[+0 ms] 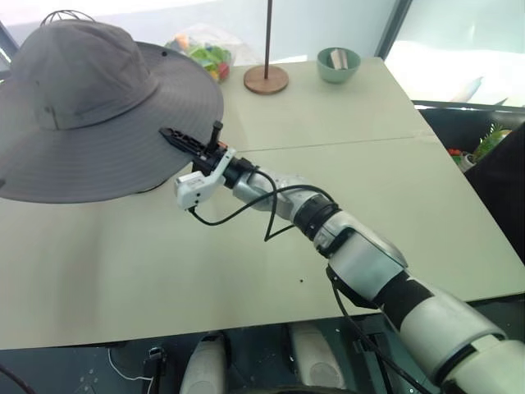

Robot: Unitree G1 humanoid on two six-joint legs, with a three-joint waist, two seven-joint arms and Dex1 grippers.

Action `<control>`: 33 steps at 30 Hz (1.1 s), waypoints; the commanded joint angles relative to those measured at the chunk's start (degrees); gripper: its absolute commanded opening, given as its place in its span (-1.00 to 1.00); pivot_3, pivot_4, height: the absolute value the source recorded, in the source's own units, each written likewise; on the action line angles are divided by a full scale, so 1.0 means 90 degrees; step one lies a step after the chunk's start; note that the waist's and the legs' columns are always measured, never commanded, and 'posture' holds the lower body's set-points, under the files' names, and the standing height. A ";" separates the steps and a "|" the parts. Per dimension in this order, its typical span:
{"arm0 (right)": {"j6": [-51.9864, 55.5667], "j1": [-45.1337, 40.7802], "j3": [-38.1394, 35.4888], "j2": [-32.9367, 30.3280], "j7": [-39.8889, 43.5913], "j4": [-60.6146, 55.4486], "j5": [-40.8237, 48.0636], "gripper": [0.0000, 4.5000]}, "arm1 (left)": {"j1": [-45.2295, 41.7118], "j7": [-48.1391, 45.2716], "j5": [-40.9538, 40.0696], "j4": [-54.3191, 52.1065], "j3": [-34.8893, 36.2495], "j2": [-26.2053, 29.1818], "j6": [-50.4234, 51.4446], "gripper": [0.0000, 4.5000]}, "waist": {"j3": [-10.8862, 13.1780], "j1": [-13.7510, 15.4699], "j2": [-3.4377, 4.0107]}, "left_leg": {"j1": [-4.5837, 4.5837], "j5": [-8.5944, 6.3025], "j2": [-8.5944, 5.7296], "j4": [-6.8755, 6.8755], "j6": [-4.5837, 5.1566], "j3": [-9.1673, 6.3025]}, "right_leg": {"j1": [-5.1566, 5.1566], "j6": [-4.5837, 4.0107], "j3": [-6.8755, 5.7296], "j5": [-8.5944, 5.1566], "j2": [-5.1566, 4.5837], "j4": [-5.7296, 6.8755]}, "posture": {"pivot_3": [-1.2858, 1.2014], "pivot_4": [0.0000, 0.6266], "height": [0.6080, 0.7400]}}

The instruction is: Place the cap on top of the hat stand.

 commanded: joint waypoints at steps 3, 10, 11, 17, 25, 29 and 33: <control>-0.0312 -0.0174 -0.0088 -0.0118 0.0387 -0.0290 0.0249 -0.57 | 0.0015 -0.0172 0.0174 -0.0117 0.0024 0.0062 -0.0120 1.00 | -0.0003 -0.0002 -0.0006 | 0.0000 0.0000 0.0000 0.0000 0.0000 0.0000 | 0.0002 0.0000 0.0000 0.0000 0.0000 0.0000 | 0.03 -0.52 1.00; -0.0402 -0.0115 -0.0136 -0.0446 0.0717 -0.0890 0.0276 0.99 | 0.0381 -0.0664 0.0747 -0.0089 -0.0147 -0.0004 -0.0395 1.00 | -0.0003 -0.0014 -0.0005 | 0.0000 0.0000 0.0000 -0.0001 0.0000 -0.0001 | 0.0001 0.0000 -0.0001 0.0000 0.0001 -0.0001 | 0.03 -0.52 1.00; -0.0432 -0.0080 -0.0121 -0.0524 0.0780 -0.0987 0.0267 0.99 | 0.0423 -0.0731 0.0830 -0.0065 -0.0169 -0.0012 -0.0436 1.00 | -0.0003 -0.0012 -0.0005 | 0.0000 0.0000 0.0000 -0.0001 0.0000 -0.0001 | 0.0001 0.0000 -0.0001 0.0000 0.0001 -0.0001 | 0.03 -0.52 1.00; -0.0675 0.0392 -0.0205 -0.1179 0.1444 -0.1698 0.0441 0.99 | 0.0651 -0.1064 0.1257 -0.0021 -0.0298 -0.0045 -0.0671 1.00 | -0.0004 0.0012 -0.0007 | 0.0000 0.0000 0.0000 0.0000 0.0000 -0.0001 | 0.0003 0.0000 -0.0002 0.0000 0.0000 -0.0002 | 0.03 -0.52 1.00; -0.1259 0.1568 -0.0884 -0.2943 0.3422 -0.3639 0.1900 0.99 | 0.0794 -0.1249 0.1893 0.0486 -0.0153 0.0034 -0.0901 1.00 | -0.0004 0.0042 -0.0007 | 0.0000 0.0000 0.0000 0.0000 0.0001 0.0002 | 0.0005 0.0000 -0.0002 0.0000 -0.0001 -0.0006 | 0.03 -0.52 1.00; 0.0120 0.2085 -0.1572 -0.3576 0.6181 -0.4564 0.4964 0.99 | 0.1026 -0.1503 0.2055 0.0509 0.0319 -0.0006 -0.0781 1.00 | -0.0002 0.0000 -0.0009 | 0.0000 -0.0001 0.0003 0.0002 0.0002 0.0002 | 0.0007 0.0001 -0.0002 0.0000 -0.0001 -0.0007 | 0.03 -0.52 1.00; 0.3223 0.2066 -0.2444 -0.4219 0.8866 -0.5220 0.7745 0.99 | 0.1512 -0.1722 0.2291 0.0585 0.0947 -0.0210 -0.0819 1.00 | 0.0001 0.0028 -0.0003 | 0.0007 -0.0002 0.0005 0.0001 0.0004 0.0003 | 0.0015 0.0000 -0.0002 0.0000 -0.0001 -0.0006 | 0.03 -0.52 1.00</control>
